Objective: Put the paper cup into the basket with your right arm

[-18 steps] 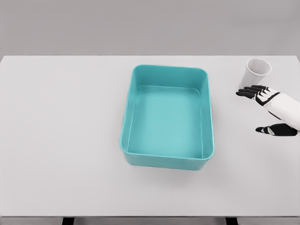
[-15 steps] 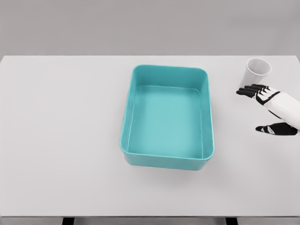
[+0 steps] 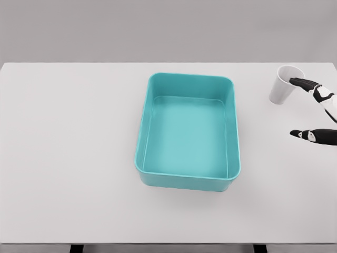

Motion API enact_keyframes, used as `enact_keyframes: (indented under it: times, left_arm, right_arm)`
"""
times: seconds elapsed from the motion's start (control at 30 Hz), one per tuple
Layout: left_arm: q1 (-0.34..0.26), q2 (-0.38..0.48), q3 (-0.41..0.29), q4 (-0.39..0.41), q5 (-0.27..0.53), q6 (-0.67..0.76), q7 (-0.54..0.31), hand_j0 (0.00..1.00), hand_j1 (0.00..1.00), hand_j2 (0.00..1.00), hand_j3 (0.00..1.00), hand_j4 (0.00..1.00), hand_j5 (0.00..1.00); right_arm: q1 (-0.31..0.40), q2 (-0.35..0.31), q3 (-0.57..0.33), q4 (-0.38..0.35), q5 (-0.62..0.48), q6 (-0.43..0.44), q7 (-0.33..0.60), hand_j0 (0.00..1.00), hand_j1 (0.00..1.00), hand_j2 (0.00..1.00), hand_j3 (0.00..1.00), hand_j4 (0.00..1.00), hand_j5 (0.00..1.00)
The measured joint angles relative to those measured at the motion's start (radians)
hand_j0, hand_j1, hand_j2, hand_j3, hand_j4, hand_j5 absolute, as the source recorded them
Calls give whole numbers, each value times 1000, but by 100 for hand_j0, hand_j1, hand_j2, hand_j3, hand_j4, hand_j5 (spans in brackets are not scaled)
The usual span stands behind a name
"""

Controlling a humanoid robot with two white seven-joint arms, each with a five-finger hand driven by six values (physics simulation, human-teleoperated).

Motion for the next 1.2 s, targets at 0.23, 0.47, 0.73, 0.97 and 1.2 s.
enact_keyframes:
  times: [0.23,0.47,0.73,0.97,1.2]
  left_arm:
    - [0,0,0,0,0,0,0,100,100,100,100,100,100]
    - [0,0,0,0,0,0,0,100,100,100,100,100,100]
    - [0,0,0,0,0,0,0,100,100,100,100,100,100]
    - [0,0,0,0,0,0,0,100,100,100,100,100,100]
    - [0,0,0,0,0,0,0,100,100,100,100,100,100]
  right_arm:
    - [-140,18,9,89,-199,217,69,100,100,100,100,100,100]
    - [-344,20,108,395,-232,343,114,100,100,100,100,100,100]
    - [-465,16,112,659,-285,337,118,100,100,100,100,100,100]
    - [-511,20,119,837,-290,318,119,100,100,100,100,100,100]
    - [-571,33,146,972,-290,314,119,100,100,100,100,100,100]
